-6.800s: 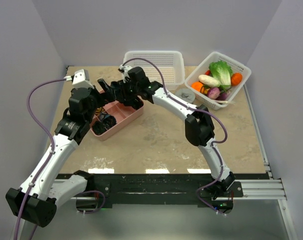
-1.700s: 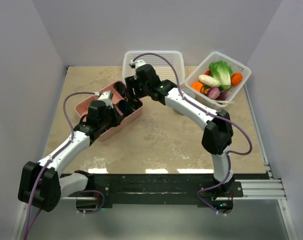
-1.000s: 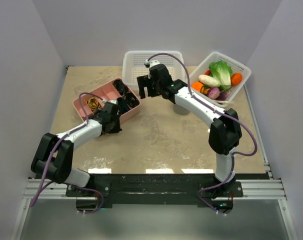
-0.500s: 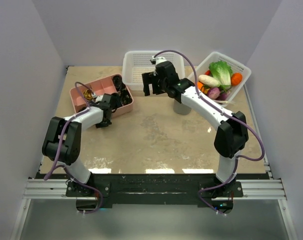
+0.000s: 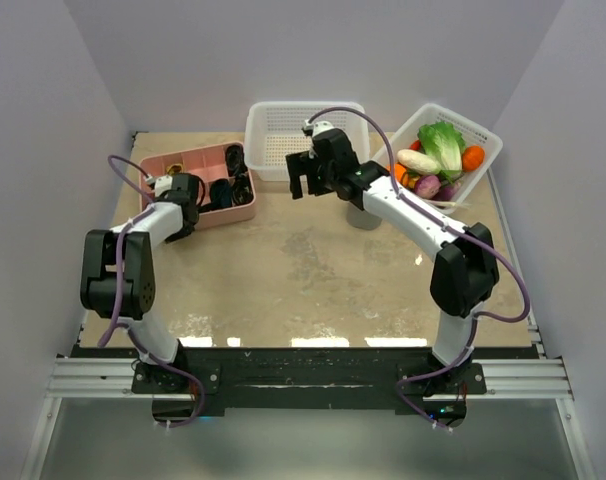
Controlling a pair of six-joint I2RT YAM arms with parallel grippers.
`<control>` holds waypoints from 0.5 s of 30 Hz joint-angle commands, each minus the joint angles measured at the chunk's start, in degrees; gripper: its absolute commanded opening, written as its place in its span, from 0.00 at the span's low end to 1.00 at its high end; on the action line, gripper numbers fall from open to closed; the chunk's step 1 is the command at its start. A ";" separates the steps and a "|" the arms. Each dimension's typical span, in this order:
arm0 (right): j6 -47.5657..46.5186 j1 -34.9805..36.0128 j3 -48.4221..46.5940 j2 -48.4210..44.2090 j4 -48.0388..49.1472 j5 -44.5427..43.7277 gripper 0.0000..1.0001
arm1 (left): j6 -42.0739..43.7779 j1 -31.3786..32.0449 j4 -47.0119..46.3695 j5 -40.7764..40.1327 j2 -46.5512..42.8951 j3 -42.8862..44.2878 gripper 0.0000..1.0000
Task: Roll the ties
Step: Move the storage box to the corner of the board, then reset both arms
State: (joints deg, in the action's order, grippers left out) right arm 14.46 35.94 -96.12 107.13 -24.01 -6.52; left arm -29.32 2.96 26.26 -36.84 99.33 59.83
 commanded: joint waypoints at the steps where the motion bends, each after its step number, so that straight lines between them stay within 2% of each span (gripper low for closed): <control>1: -0.75 -0.26 1.36 -5.97 1.33 -1.03 0.96 | 0.93 -0.32 -7.27 2.89 -4.82 1.53 0.00; 2: -0.75 -0.17 1.72 -6.32 1.42 -1.30 0.97 | 1.11 -0.24 -9.36 4.39 -6.41 0.47 0.03; 4: -0.75 -0.17 3.03 -7.54 2.29 -1.39 0.99 | 2.16 -0.15 -12.18 9.21 -11.66 -3.64 0.15; 5: -0.75 -0.17 3.39 -7.90 2.47 -1.56 0.99 | 3.38 -0.06 -14.98 10.98 -13.79 -5.24 0.34; 8: -0.66 -0.26 3.92 -8.87 2.83 -1.47 0.99 | 3.22 0.38 -18.34 14.95 -21.79 -10.17 0.66; 15: -0.05 -0.17 8.04 -13.26 5.46 -2.00 0.99 | 4.10 1.34 -21.51 25.14 -34.62 -14.56 0.90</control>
State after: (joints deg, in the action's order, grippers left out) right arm 14.33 35.94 -91.09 98.45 -22.11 -6.79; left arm -25.93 3.62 10.33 -19.03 69.54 47.22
